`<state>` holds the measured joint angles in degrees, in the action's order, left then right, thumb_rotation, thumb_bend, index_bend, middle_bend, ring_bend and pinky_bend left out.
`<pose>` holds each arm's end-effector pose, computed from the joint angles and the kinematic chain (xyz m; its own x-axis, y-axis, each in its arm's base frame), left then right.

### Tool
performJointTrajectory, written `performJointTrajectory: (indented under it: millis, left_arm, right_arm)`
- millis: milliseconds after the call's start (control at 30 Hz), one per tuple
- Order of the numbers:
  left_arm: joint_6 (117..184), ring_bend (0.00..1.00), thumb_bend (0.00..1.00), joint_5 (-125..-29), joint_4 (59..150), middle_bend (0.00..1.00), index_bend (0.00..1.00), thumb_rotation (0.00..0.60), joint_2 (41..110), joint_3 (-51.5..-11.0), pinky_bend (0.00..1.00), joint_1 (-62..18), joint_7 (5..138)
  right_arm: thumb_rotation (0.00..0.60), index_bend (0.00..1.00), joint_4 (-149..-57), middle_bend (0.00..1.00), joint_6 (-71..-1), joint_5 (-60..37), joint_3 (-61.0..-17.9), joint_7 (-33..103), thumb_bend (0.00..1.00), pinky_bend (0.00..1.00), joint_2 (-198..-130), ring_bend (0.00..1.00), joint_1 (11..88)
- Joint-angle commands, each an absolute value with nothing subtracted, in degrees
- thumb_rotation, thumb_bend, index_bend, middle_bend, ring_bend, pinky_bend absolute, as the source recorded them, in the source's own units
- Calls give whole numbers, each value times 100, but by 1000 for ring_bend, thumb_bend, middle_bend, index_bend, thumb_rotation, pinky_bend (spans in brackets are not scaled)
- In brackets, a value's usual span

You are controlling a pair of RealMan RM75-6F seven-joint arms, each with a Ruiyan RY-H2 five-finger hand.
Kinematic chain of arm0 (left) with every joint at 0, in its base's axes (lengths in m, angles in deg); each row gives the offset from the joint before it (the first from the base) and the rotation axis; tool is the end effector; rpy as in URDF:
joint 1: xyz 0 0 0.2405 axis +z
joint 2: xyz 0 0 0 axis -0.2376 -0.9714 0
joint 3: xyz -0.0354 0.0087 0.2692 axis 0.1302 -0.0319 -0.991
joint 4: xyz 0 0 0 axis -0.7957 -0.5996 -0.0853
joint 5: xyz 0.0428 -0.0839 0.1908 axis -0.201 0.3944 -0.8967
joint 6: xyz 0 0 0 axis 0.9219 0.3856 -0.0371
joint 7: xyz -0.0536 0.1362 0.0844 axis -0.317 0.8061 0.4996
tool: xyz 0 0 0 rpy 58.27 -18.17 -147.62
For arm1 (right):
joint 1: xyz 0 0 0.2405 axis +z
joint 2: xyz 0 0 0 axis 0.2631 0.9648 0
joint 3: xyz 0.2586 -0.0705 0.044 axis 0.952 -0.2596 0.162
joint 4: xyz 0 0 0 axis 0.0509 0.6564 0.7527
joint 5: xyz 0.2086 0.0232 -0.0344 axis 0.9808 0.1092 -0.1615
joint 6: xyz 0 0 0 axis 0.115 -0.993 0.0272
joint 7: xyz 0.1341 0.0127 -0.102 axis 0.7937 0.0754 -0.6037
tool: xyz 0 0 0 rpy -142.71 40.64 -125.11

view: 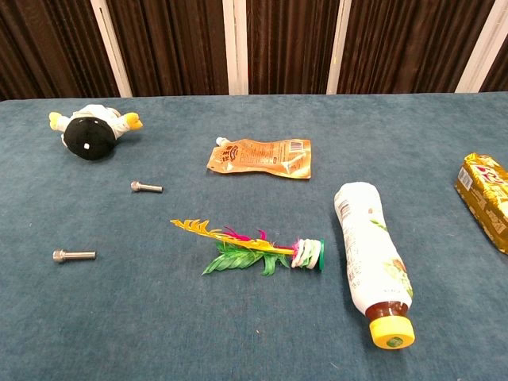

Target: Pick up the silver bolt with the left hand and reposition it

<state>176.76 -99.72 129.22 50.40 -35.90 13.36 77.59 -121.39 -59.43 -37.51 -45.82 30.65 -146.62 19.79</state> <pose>-0.3278 0.1832 0.2088 0.5097 -0.0644 0.8579 0.8586 0.1011 -0.5025 -0.3104 -0.2085 0.1575 0.3986 0.0512 0.9157 -0.9144 -0.0540 0.4011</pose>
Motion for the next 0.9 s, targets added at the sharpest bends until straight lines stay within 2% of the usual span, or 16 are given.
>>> performJointTrajectory:
  millis: [33, 900]
  left_arm:
    - [17677, 0, 314, -9974, 12924, 9, 148, 600, 5039, -3591, 0, 1337, 7764]
    - [17751, 0, 314, -10103, 12933, 9, 148, 600, 5040, -3629, 0, 1371, 7736]
  right_arm:
    - [600, 83, -12130, 68, -5931, -3745, -4581, 3060, 115, 0, -14671, 62, 1985]
    - [600, 83, -12160, 69, -5944, -3768, -4599, 3137, 115, 0, -14618, 62, 1975]
